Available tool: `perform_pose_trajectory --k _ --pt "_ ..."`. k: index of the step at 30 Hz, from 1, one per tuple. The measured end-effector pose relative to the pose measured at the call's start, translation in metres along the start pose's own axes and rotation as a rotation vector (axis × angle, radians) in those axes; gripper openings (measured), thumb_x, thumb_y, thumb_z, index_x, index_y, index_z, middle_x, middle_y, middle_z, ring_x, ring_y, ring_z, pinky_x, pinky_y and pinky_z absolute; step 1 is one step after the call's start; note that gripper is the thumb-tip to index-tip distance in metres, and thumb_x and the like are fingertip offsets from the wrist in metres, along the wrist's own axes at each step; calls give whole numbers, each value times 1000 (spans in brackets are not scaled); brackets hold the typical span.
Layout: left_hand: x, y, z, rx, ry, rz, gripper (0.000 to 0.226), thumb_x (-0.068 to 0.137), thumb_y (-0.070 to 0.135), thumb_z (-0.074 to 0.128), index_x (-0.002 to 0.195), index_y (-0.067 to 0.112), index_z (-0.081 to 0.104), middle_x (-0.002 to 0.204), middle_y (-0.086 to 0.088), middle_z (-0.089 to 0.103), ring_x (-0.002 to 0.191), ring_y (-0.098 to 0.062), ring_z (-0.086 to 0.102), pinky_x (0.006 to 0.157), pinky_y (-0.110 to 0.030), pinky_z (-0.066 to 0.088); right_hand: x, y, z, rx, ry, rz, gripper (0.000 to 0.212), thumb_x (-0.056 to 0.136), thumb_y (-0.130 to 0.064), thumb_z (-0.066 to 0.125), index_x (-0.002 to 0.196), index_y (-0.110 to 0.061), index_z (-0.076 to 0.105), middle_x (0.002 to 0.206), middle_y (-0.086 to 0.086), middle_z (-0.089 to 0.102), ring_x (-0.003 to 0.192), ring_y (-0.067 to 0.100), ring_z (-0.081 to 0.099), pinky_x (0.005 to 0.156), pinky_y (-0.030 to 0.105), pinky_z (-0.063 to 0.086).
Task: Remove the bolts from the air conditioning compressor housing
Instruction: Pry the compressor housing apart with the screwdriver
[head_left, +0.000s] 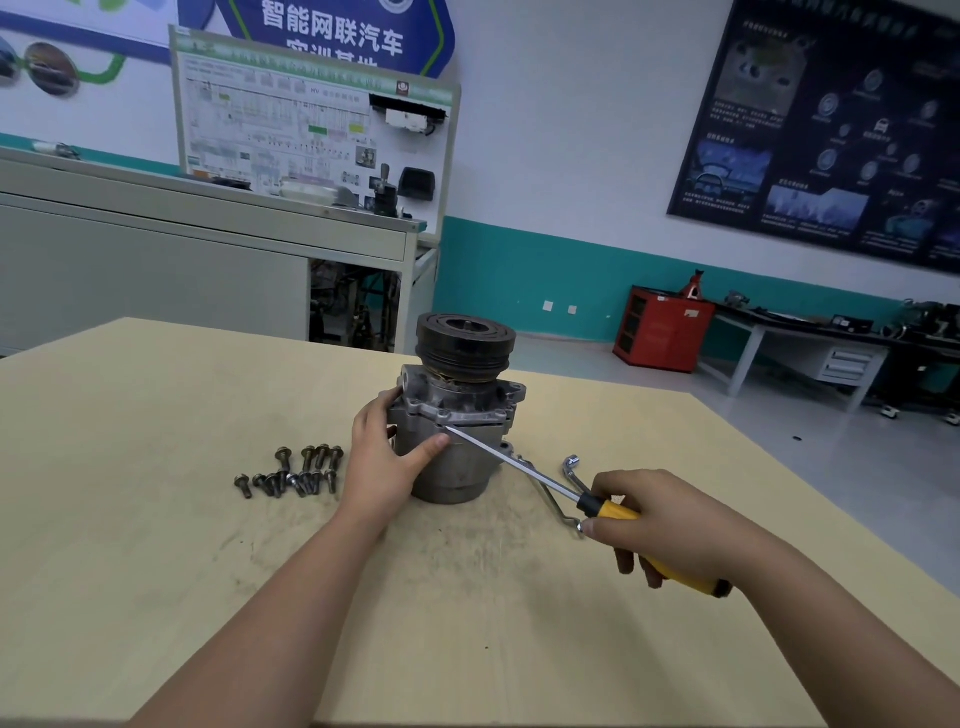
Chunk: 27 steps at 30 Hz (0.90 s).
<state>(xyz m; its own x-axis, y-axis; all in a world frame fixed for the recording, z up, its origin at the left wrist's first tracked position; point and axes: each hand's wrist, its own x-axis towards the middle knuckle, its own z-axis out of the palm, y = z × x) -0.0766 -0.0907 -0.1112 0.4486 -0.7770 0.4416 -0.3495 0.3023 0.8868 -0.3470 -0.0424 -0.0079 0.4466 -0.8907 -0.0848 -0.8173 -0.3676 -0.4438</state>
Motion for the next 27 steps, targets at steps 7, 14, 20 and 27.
perform_pose_trajectory --k 7,14,20,27 --pt "0 0 0 -2 2 8 76 75 34 78 140 28 38 141 -1 36 125 -19 46 107 -43 40 4 2 4 50 -57 53 22 91 -36 54 85 -15 55 51 -5 58 41 13 52 48 21 44" --pt "0 0 0 2 7 12 76 75 34 78 139 27 38 141 -1 37 124 -19 46 106 -44 41 0 0 12 -4 15 41 25 92 -37 53 76 -18 51 55 -4 56 38 11 50 47 19 44" --pt "0 1 0 23 5 17 78 75 34 78 141 25 37 138 1 39 120 -17 48 103 -43 42 -3 -4 22 -42 90 49 21 93 -39 52 81 -21 54 61 -2 53 34 3 44 45 20 43" --pt "3 3 -4 133 4 44 81 74 41 77 141 22 36 134 5 44 122 -20 43 104 -47 39 -5 -7 24 -102 129 64 26 92 -42 52 88 -17 57 64 -3 49 41 8 46 49 26 43"
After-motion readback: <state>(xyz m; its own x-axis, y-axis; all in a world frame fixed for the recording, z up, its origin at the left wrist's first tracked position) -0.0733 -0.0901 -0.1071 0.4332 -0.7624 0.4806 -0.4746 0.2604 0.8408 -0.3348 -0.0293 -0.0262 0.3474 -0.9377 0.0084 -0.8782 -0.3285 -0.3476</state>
